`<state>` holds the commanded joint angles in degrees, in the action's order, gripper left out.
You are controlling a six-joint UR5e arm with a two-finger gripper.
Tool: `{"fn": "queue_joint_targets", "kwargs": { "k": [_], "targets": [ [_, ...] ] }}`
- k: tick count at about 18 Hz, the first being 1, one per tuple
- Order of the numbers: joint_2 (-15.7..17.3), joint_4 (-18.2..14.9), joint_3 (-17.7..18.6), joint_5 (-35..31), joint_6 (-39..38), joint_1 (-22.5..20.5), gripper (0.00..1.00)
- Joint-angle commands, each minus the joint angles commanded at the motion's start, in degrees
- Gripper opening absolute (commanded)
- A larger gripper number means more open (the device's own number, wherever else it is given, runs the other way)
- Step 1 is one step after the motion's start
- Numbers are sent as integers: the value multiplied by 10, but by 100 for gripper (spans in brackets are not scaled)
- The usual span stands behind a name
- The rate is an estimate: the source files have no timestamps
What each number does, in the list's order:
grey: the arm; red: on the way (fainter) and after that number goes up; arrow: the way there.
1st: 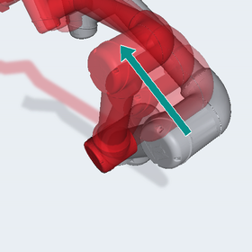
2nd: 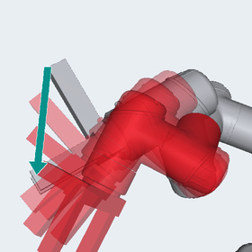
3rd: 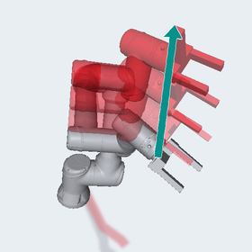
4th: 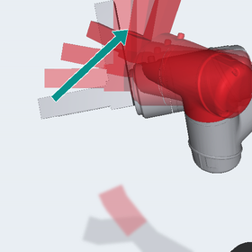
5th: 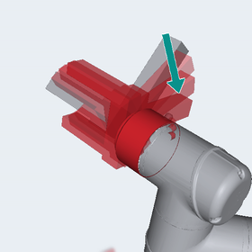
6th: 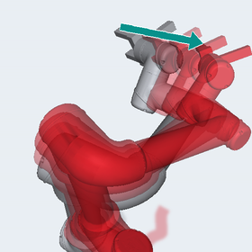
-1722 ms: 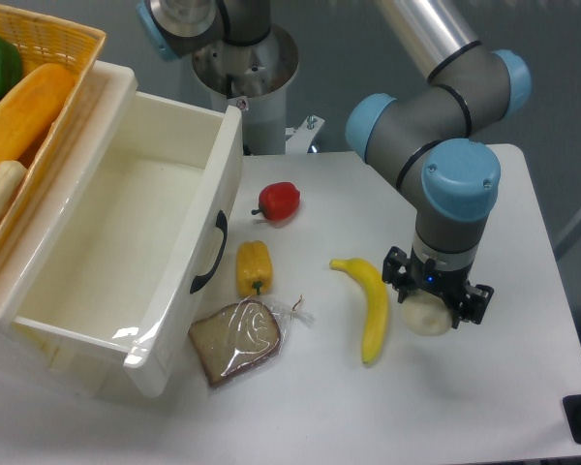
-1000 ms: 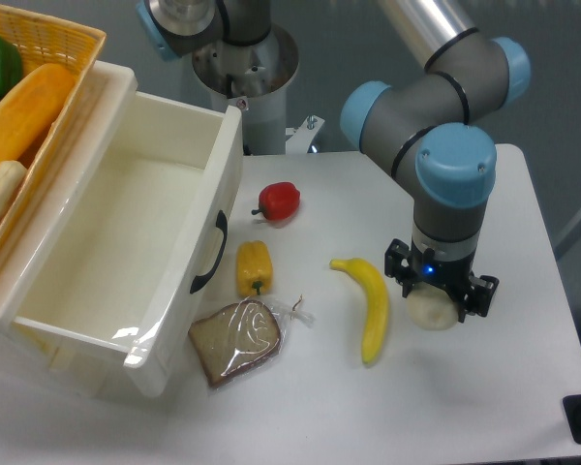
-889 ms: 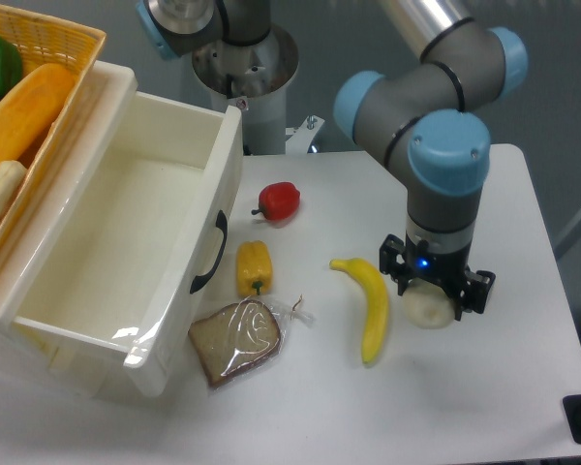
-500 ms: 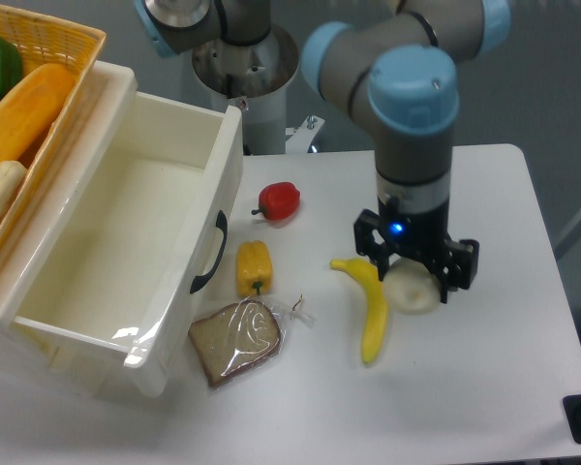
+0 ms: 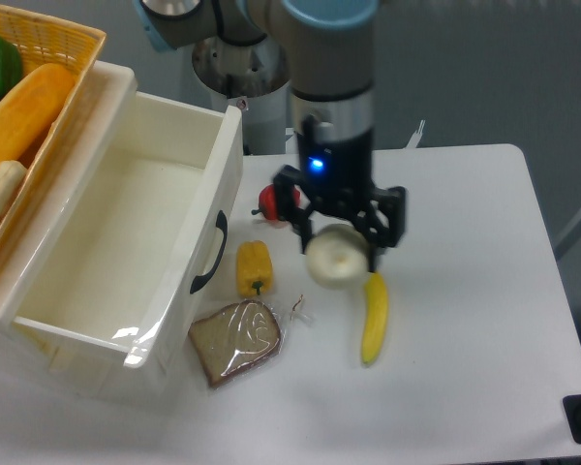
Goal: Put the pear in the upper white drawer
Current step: 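Carry the pear over the open white drawer, then lower the pear into the drawer and open the gripper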
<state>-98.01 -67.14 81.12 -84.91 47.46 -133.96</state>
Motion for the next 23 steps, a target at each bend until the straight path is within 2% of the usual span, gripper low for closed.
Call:
{"fn": "queue_joint_targets", "kwargs": {
  "k": [5, 7, 13, 23],
  "targets": [
    [27, -56, 8, 66, -31, 34, 23],
    [33, -68, 16, 76, -31, 47, 23],
    [35, -70, 60, 87, -23, 68, 24],
    [17, -71, 74, 84, 58, 114, 27]
  ]
}}
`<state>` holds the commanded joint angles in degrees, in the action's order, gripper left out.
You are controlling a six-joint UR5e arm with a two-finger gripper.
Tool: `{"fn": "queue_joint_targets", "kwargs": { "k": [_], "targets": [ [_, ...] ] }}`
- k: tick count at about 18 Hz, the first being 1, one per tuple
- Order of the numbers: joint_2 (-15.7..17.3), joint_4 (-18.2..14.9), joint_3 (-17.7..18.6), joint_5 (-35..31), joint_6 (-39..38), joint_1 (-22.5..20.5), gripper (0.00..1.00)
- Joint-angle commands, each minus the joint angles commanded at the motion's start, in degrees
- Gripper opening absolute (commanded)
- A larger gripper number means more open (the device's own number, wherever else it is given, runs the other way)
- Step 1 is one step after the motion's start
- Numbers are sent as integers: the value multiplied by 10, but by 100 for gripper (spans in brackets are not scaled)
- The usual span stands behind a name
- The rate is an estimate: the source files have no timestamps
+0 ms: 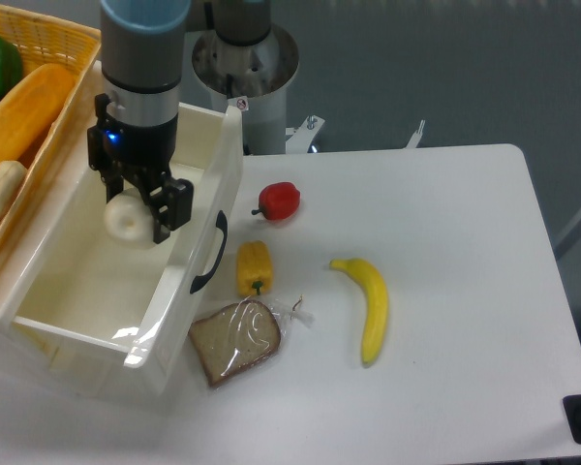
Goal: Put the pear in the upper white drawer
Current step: 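Lower the pear into the drawer and open the gripper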
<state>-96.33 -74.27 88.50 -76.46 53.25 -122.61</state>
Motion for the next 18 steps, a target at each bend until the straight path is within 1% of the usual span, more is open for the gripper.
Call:
{"fn": "queue_joint_targets", "kwargs": {
  "k": [2, 4, 6, 9, 13, 14, 15, 16, 17, 18],
  "targets": [
    [4, 0, 18, 0, 38, 0, 27],
    [7, 0, 35, -3, 55, 1, 26],
    [6, -3, 38, -3, 81, 1, 26],
    [4, -19, 37, -3, 118, 0, 27],
    [2, -18, 38, -4, 139, -4, 27],
    [1, -18, 38, -4, 143, -5, 29],
    [0, -18, 38, -4, 143, -5, 33],
    [-1, -18, 39, -9, 143, -4, 45],
    [0, -18, 41, -15, 143, -4, 61],
    [0, -18, 43, -22, 144, -4, 74]
  ]
}}
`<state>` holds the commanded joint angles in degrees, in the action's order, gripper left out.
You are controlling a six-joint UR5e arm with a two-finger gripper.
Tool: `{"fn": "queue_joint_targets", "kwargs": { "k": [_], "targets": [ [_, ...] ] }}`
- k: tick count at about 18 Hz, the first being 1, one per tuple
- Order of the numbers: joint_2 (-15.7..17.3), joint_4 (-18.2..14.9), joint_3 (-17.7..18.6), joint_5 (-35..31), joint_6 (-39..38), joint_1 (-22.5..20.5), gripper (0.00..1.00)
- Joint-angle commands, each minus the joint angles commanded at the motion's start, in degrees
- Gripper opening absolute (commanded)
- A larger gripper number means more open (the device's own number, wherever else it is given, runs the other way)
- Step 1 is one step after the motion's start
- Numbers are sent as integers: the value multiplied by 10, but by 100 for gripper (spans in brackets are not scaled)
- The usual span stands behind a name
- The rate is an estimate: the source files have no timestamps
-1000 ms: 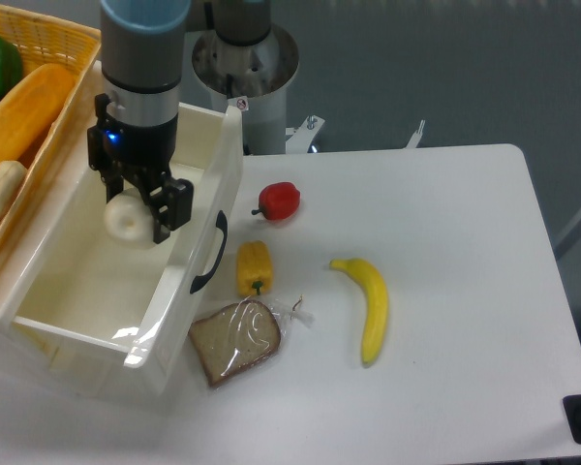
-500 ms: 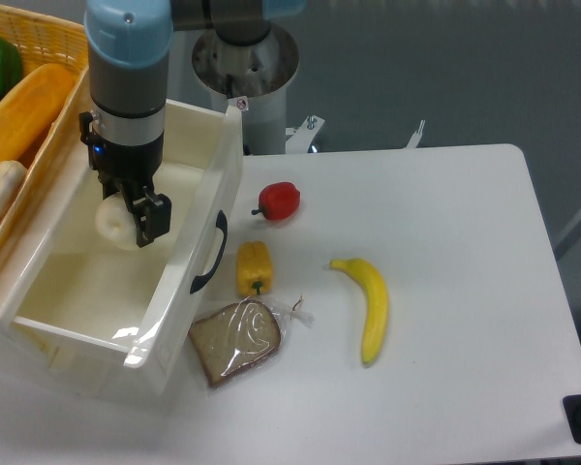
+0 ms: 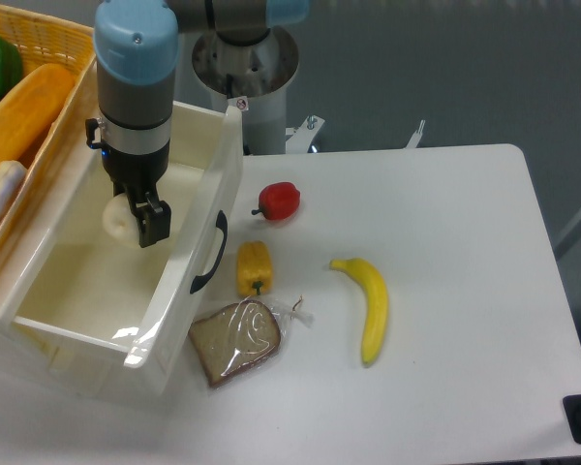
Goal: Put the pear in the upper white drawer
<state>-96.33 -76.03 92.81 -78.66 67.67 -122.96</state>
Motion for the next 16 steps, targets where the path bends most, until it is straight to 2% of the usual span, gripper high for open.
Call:
{"fn": "queue_joint_targets", "kwargs": {
  "k": [2, 3, 11, 16],
  "targets": [
    [0, 1, 0, -18, 0, 3, 96],
    [0, 1, -1, -19, 0, 3, 99],
    [4, 3, -5, -31, 16, 3, 99],
    [20, 13, -32, -23, 4, -27, 99]
  ]
}}
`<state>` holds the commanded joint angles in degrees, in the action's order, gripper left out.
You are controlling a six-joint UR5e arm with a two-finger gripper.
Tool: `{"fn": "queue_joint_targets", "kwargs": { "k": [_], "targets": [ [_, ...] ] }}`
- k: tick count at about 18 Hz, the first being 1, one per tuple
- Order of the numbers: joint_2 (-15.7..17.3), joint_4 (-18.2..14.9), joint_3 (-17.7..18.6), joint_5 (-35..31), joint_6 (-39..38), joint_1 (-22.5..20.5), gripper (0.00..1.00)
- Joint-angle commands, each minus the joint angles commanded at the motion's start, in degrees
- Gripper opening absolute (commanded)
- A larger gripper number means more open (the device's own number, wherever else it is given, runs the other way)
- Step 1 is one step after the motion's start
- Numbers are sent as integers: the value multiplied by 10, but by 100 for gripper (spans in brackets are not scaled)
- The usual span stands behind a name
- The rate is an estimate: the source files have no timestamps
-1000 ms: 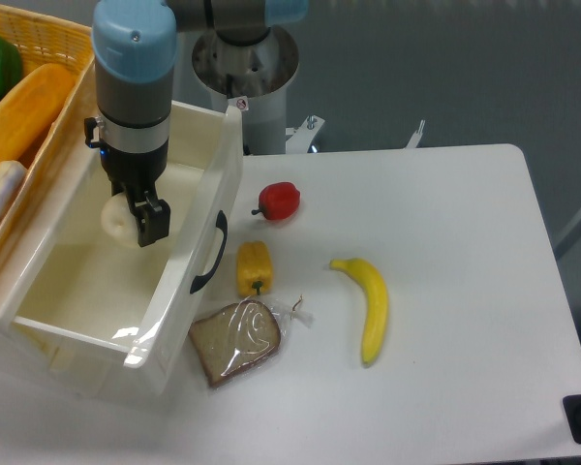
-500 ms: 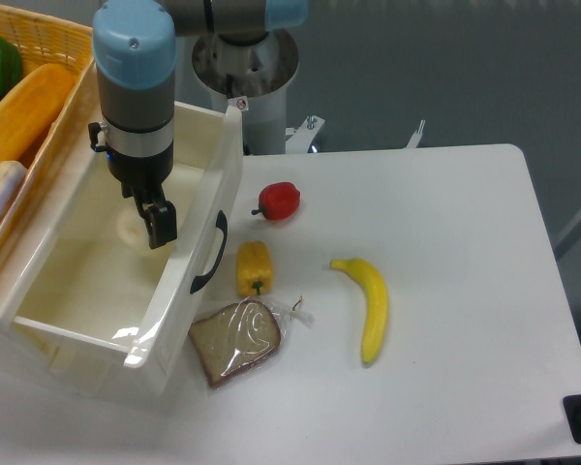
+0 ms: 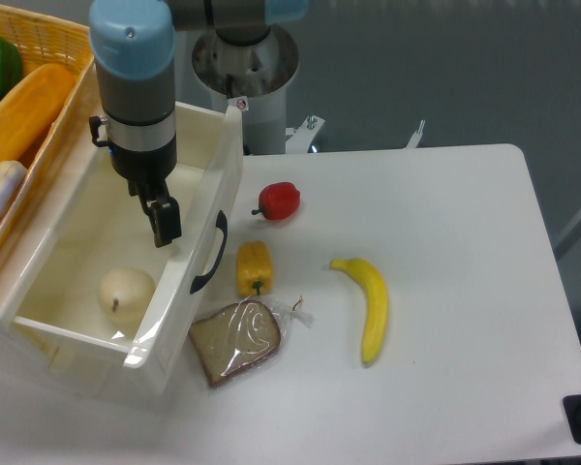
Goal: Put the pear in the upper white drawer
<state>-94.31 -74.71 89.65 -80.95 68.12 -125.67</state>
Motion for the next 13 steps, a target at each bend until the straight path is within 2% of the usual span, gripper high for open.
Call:
{"fn": "queue_joint_targets", "kwargs": {
  "k": [3, 8, 13],
  "targets": [
    [18, 25, -6, 4, -46, -39, 100],
    [32, 30, -3, 3, -122, -91, 100],
    [30, 36, 5, -3, -123, -156, 100]
  ]
}}
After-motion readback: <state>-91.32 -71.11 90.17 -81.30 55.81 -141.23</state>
